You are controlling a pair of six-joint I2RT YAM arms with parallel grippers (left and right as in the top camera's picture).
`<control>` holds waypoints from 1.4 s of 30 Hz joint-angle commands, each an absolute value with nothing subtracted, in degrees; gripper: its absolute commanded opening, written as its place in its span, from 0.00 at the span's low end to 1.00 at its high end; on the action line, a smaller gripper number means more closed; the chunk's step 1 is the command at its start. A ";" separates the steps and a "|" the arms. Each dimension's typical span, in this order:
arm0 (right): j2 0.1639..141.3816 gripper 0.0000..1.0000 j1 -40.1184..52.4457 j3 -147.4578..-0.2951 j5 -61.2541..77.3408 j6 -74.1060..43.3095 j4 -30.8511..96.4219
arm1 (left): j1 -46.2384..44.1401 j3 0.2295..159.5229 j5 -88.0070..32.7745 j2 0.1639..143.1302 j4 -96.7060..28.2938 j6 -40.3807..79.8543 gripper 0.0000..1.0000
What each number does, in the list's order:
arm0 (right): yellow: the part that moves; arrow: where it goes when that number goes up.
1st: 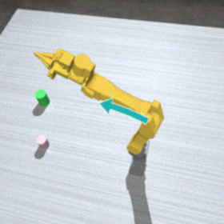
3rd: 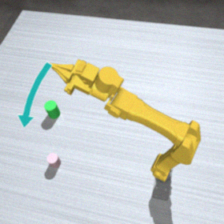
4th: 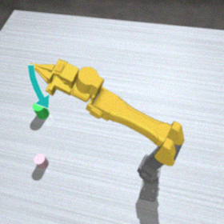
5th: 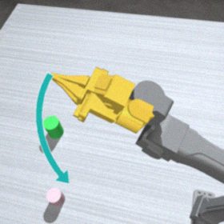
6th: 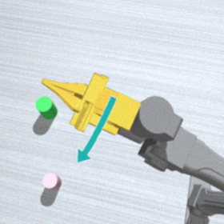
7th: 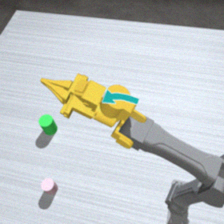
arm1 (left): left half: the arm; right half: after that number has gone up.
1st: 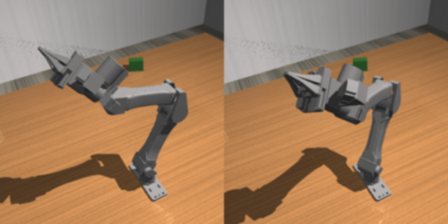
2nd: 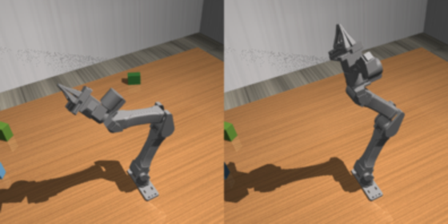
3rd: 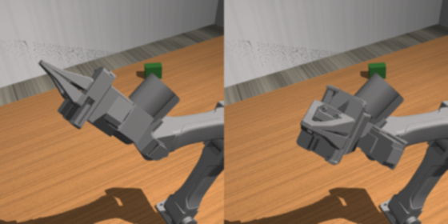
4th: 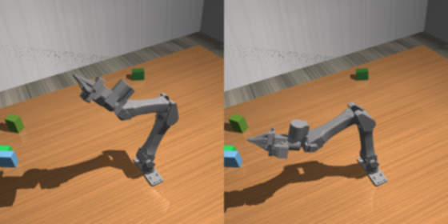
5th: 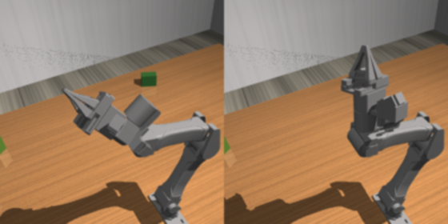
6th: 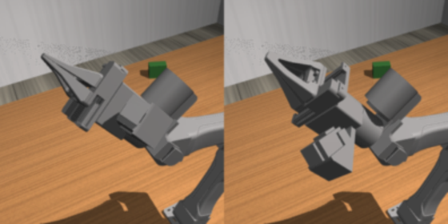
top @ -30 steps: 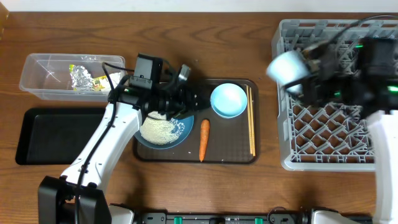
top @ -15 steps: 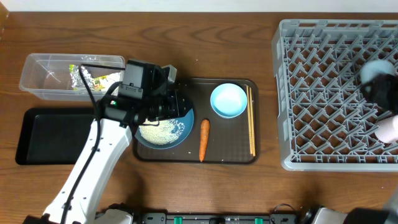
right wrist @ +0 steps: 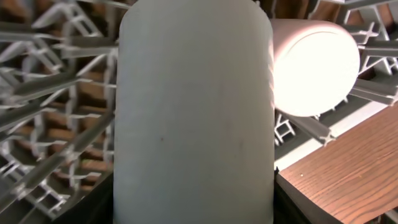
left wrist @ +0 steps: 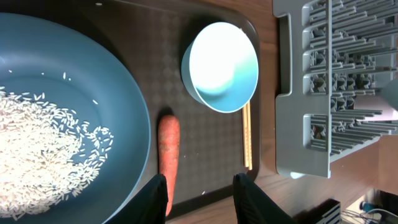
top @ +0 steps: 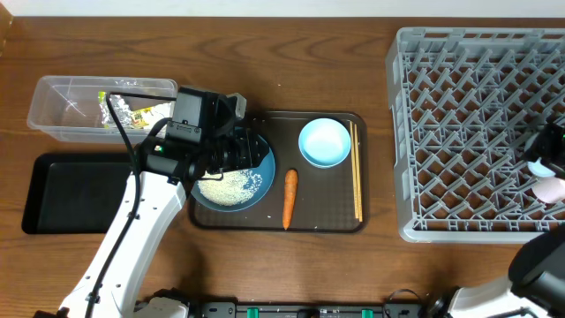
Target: Sort waste into correct bins and load items into the dishwasher rack
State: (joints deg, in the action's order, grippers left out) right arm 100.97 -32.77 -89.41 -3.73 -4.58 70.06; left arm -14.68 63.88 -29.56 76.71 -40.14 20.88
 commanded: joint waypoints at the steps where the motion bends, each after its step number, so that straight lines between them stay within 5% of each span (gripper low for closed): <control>1: 103.26 0.18 -33.95 -90.37 -3.92 -5.76 69.41 | -14.44 64.73 -28.84 76.18 -40.32 19.92 0.36; 3: 104.25 0.27 -33.93 -90.37 -2.33 -5.74 68.79 | -14.44 64.73 -28.84 76.18 -40.32 19.92 0.36; 7: 105.34 0.86 -33.93 -90.32 3.16 -5.72 66.08 | -14.44 64.73 -28.84 76.18 -40.32 19.94 0.36; 9: 105.25 0.95 -33.93 -90.41 5.82 -5.74 64.86 | -14.44 64.73 -28.84 76.18 -40.32 19.92 0.36; 21: 95.50 0.89 -32.25 -94.17 26.24 -4.97 63.81 | -14.44 64.73 -26.37 76.20 -40.49 19.94 0.36; 28: 88.97 0.86 -19.57 -94.17 33.15 3.64 65.43 | -14.41 64.73 -23.70 76.34 -41.17 19.94 0.40; 36: 93.45 0.86 6.20 -93.93 18.11 4.29 62.30 | -13.87 64.73 -2.72 76.27 -50.92 19.94 0.49; 42: 101.97 0.86 17.76 -93.93 1.45 -4.91 56.75 | -7.55 64.73 1.13 76.29 -57.04 19.97 0.52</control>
